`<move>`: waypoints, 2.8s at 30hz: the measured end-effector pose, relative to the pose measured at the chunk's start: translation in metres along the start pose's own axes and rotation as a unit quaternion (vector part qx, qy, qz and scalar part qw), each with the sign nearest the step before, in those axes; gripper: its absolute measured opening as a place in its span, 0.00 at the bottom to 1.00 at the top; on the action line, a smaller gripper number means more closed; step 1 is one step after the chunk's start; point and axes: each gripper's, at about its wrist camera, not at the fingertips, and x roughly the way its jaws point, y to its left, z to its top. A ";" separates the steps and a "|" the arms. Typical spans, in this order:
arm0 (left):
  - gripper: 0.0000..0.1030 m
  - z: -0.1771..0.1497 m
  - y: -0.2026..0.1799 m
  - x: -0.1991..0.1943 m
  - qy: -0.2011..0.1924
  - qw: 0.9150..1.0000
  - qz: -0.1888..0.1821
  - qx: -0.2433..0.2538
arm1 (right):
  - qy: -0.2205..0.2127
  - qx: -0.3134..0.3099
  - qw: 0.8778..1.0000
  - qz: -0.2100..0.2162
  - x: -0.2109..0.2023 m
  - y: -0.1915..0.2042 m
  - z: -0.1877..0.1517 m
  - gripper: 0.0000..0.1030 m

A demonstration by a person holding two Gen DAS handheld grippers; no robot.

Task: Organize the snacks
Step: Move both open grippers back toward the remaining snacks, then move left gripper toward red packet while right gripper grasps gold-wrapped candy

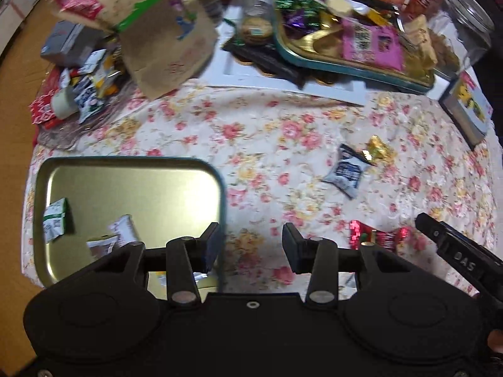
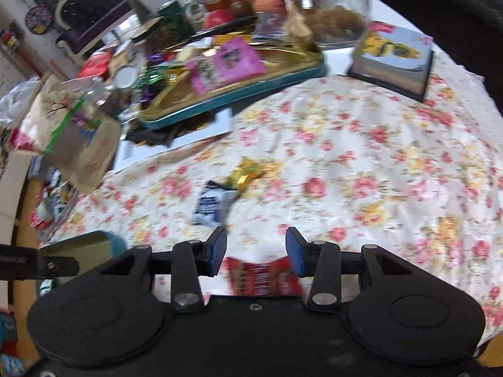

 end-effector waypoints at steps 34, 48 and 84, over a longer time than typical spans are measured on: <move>0.47 0.020 -0.053 -0.043 -0.049 0.998 -0.034 -0.014 | -0.074 -0.007 0.997 -0.027 0.065 0.028 0.027 0.43; 0.47 0.019 -0.045 -0.051 -0.063 0.997 -0.038 -0.012 | -0.031 -0.028 0.995 -0.085 0.108 0.061 0.036 0.40; 0.47 0.039 0.034 -0.046 -0.047 0.987 -0.088 -0.127 | 0.048 0.112 0.990 -0.077 0.117 0.021 0.070 0.34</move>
